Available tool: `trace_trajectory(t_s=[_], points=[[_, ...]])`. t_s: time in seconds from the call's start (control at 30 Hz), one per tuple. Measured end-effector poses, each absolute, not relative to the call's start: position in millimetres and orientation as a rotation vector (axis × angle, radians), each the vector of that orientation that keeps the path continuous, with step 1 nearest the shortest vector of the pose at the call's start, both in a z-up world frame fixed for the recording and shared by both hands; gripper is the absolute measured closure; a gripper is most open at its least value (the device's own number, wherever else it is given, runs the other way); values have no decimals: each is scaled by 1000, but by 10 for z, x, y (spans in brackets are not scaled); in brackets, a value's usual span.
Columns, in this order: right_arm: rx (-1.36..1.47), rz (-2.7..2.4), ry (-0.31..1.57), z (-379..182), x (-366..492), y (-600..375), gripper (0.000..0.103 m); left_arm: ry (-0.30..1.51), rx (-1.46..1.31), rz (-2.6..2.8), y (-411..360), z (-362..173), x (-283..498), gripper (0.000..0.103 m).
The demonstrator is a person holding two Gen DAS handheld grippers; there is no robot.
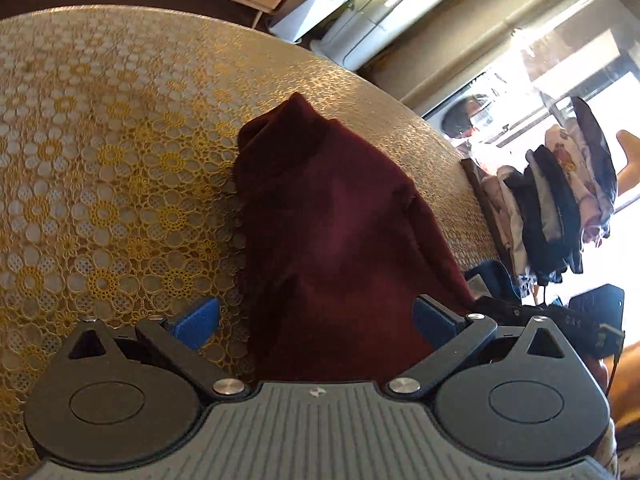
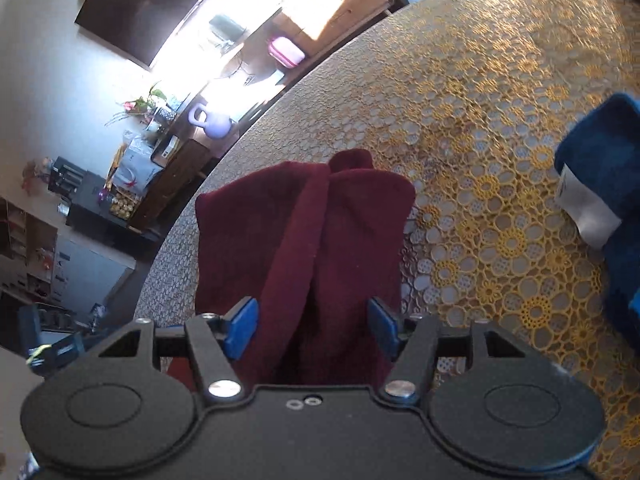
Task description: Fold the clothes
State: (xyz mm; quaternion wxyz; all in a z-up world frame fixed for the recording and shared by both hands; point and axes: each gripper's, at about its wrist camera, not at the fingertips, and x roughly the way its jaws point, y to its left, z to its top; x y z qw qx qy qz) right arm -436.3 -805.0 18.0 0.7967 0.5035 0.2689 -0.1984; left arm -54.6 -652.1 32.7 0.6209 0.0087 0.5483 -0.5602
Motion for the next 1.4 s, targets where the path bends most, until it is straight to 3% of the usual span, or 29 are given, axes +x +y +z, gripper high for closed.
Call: trace_trajectory(t_s=[0.53, 1.13, 1.23, 1.3, 1.4], points=[[1011, -464, 717, 127, -4112, -8017, 0, 1299, 2, -1297, -6571, 200, -520, 0], [977, -409, 702, -15, -4009, -7933, 0, 1350, -122, -1382, -6733, 29, -746, 3], [969, -390, 673, -57, -4001, -7843, 0, 1334, -121, -1357, -6701, 32, -799, 16], [978, -400, 637, -75, -4015, -7788, 0, 1325, -113, -1324, -6681, 35, -817, 42], [987, -428, 585, -81, -4041, -7716, 0, 1307, -105, -1295, -6654, 41, -853, 62]])
